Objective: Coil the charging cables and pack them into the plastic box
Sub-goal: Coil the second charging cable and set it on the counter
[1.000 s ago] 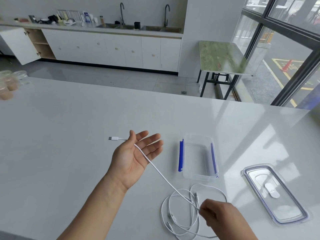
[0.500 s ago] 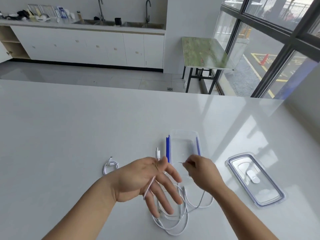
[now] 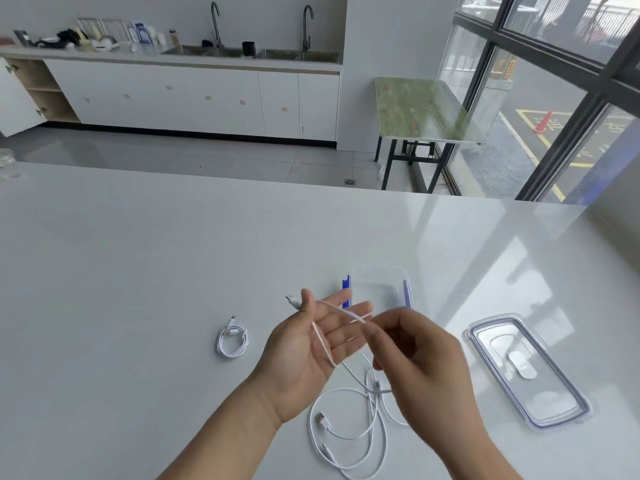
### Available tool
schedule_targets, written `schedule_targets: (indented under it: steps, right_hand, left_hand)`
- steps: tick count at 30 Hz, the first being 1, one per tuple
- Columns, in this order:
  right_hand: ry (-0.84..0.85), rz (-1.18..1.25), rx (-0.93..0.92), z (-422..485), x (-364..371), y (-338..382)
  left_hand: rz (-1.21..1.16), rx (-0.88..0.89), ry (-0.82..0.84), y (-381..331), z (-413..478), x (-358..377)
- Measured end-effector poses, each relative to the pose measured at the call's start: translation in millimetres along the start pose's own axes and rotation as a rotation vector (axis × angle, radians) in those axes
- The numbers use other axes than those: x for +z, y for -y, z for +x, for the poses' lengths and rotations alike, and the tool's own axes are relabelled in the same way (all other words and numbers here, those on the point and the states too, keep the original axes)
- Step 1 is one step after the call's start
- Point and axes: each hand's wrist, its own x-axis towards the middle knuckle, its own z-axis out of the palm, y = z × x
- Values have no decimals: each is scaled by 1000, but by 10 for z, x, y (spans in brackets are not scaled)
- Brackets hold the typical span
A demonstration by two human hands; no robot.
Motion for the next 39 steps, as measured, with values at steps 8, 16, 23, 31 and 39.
schedule_targets:
  steps: [8, 16, 23, 31, 39]
  right_hand:
    - [219, -121, -66, -290, 234, -347]
    - [393, -375, 63, 138, -165, -764]
    - [491, -585, 8, 714, -240, -357]
    - [342, -541, 39, 439, -89, 172]
    - [310, -289, -31, -189, 195, 17]
  left_hand:
    - [-134, 108, 62, -138, -32, 63]
    - [60, -63, 345, -182, -172, 64]
    - [662, -339, 489, -98, -222, 66]
    - [486, -166, 305, -53, -138, -13]
    - [-77, 32, 103, -54, -56, 30]
